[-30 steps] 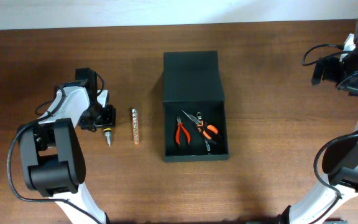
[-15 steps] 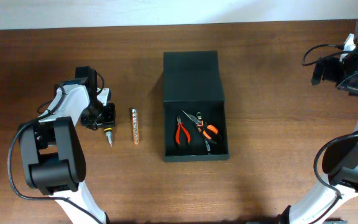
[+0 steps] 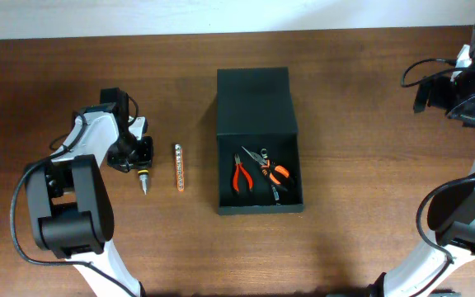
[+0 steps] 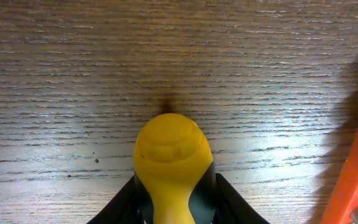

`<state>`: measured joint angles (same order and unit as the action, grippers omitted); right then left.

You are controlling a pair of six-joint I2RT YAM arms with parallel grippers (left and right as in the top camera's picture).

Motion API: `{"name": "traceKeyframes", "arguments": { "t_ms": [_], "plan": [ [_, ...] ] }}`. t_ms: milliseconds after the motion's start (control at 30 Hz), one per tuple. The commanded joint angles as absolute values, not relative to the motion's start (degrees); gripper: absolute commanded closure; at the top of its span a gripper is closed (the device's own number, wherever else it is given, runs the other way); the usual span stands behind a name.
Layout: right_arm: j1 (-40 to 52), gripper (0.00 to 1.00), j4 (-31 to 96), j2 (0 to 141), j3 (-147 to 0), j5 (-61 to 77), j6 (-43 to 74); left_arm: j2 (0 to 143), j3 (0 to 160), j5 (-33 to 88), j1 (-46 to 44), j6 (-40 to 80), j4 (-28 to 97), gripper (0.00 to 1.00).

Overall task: Pack container
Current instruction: 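Lift the screwdriver and carry it right over the black box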

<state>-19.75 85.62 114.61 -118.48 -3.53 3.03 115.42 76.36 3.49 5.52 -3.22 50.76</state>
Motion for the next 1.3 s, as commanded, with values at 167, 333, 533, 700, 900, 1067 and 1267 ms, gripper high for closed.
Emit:
{"name": "traceKeyframes", "arguments": {
  "t_ms": [167, 333, 533, 700, 900, 1067, 1267],
  "plan": [
    [-19.94, 0.01, 85.65, 114.19, -118.28, -3.22, 3.49, 117.25, 79.13, 5.17, 5.5, -3.05, 52.38, 0.8],
    [-19.94, 0.01, 85.62, 114.19, -118.28, -3.22, 3.49, 117.19, 87.53, 5.19, 5.41, -3.07, 58.61, 0.8],
    [-19.94, 0.01, 85.65, 114.19, -118.28, -3.22, 3.49, 116.75, 103.31, 5.19, 3.33, -3.09, 68.36, 0.8],
    [-19.94, 0.01, 85.65, 114.19, -118.28, -3.22, 3.49, 115.42, 113.97, 5.17, -1.63, -3.36, 73.14, 0.8],
    [-19.94, 0.01, 85.62, 114.19, -118.28, -3.22, 3.49, 112.79, 119.68, 5.19, -15.0, -3.14, 74.02, 0.8],
    [-19.94, 0.01, 85.65, 114.19, -118.28, -3.22, 3.49, 112.79, 119.68, 5.21, -23.57, -2.61, 74.61, 0.8],
    [-19.94, 0.01, 85.62, 114.19, -118.28, -3.22, 3.49, 112.79, 119.68, 5.19, -31.64, -2.63, 74.59, 0.8]
  ]
}}
